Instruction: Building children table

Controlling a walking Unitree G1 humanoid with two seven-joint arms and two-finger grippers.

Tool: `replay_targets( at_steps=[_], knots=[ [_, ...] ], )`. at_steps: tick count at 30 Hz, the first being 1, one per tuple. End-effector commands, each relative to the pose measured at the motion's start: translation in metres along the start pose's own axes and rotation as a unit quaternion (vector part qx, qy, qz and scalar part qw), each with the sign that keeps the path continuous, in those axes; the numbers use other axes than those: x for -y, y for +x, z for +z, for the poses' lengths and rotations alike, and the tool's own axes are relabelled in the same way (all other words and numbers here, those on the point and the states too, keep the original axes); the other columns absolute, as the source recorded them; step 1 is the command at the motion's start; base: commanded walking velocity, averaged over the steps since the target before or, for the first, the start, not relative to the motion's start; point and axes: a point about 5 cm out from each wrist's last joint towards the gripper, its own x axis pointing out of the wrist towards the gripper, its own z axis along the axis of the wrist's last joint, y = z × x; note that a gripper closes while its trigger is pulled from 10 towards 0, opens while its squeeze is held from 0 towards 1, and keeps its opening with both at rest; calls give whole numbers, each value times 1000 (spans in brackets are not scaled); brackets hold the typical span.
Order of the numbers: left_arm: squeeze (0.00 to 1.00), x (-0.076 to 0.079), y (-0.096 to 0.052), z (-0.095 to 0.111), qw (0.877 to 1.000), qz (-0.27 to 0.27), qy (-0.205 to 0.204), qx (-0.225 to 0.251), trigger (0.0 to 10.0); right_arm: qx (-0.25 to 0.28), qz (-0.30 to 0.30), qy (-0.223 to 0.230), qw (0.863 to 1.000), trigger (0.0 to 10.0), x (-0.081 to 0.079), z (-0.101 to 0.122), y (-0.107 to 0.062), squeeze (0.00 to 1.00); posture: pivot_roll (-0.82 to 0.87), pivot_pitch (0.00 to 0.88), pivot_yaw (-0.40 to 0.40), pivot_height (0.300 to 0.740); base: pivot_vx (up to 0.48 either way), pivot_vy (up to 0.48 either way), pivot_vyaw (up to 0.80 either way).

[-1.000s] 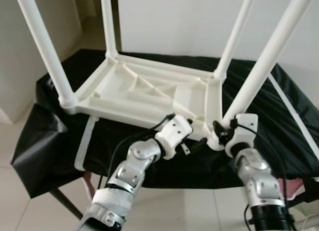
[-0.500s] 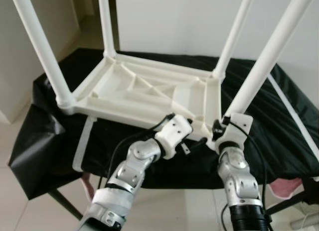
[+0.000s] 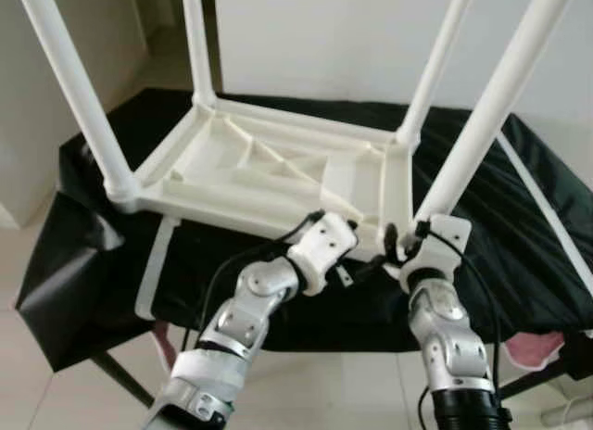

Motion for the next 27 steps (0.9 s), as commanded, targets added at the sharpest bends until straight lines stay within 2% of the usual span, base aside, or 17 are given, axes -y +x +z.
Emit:
replay_targets(
  at_steps=[1, 3, 4, 5, 6, 7, 8, 10, 13, 18, 19, 22, 24, 25, 26, 27],
  knots=[
    [0, -1, 0, 1, 1000, 16, 1, 0, 10000, 11, 34, 1, 999, 10000, 3, 4, -3, 1000, -44, 0, -55, 740, 0, 0, 0],
    [0, -1, 0, 1, 1000, 16, 1, 0, 10000, 11, 34, 1, 999, 10000, 3, 4, -3, 1000, -44, 0, -55, 740, 0, 0, 0],
    [0, -1, 0, 1, 1000, 16, 0, 0, 10000, 13, 56, -10, 998, 10000, 9, 6, -3, 1000, -46, 0, -54, 740, 0, 0, 0],
    [0, -1, 0, 1, 1000, 15, 0, 0, 10000, 16, 81, -34, 996, 10000, 20, 9, -4, 224, -49, 0, -51, 740, 0, 0, 0],
    [0, -1, 0, 1, 1000, 15, 0, 0, 10000, 16, 81, -34, 996, 10000, 20, 9, -4, 224, -49, 0, -51, 740, 0, 0, 0],
    [0, -1, 0, 0, 1000, 14, 0, 0, 10000, 17, 97, -52, 994, 10000, 28, 12, -4, 224, -49, 0, -51, 740, 0, 0, 0],
    [0, -1, 0, 0, 1000, 13, 0, 0, 10000, 21, 114, -77, 990, 10000, 36, 15, -5, 0, -51, 0, -49, 740, 0, 0, 0],
    [0, -1, 0, 0, 1000, 13, 0, 0, 10000, 21, 114, -77, 990, 10000, 36, 15, -5, 0, -51, 0, -49, 740, 0, 0, 0],
    [0, -2, 0, 1, 1000, 12, 1, 0, 10000, 12, 169, -116, 979, 10000, 44, 16, -4, 0, -54, 0, -47, 740, 0, 0, 0],
    [0, -2, 2, 2, 1000, 11, 1, 1, 10000, 0, 218, -132, 967, 10000, 51, 18, -1, 0, -55, 0, -42, 740, 0, 0, 0],
    [0, -2, 2, 2, 1000, 9, 3, 2, 10000, -14, 274, -153, 949, 10000, 51, 19, 4, 0, -53, 0, -40, 740, 0, 0, 0],
    [0, -2, 2, 2, 1000, 9, 3, 2, 10000, -14, 274, -153, 949, 10000, 51, 19, 4, 0, -53, 0, -40, 740, 0, 0, 0],
    [0, -3, 3, 3, 1000, 9, 4, 2, 10000, -29, 300, -180, 936, 10000, 50, 17, 11, 0, -48, 0, -42, 740, 0, 0, 0],
    [0, -3, 3, 3, 1000, 9, 4, 2, 10000, -29, 300, -180, 936, 10000, 50, 17, 11, 0, -48, 0, -42, 740, 0, 0, 0],
    [0, -4, 3, 3, 1000, 10, 5, 3, 10000, -34, 305, -189, 933, 9373, 49, 15, 15, 0, -48, 0, -42, 740, 0, 0, 0],
    [0, -4, 3, 3, 1000, 10, 5, 3, 10000, -34, 305, -189, 933, 9373, 49, 15, 15, 0, -48, 0, -42, 740, 0, 0, 0]
  ],
)
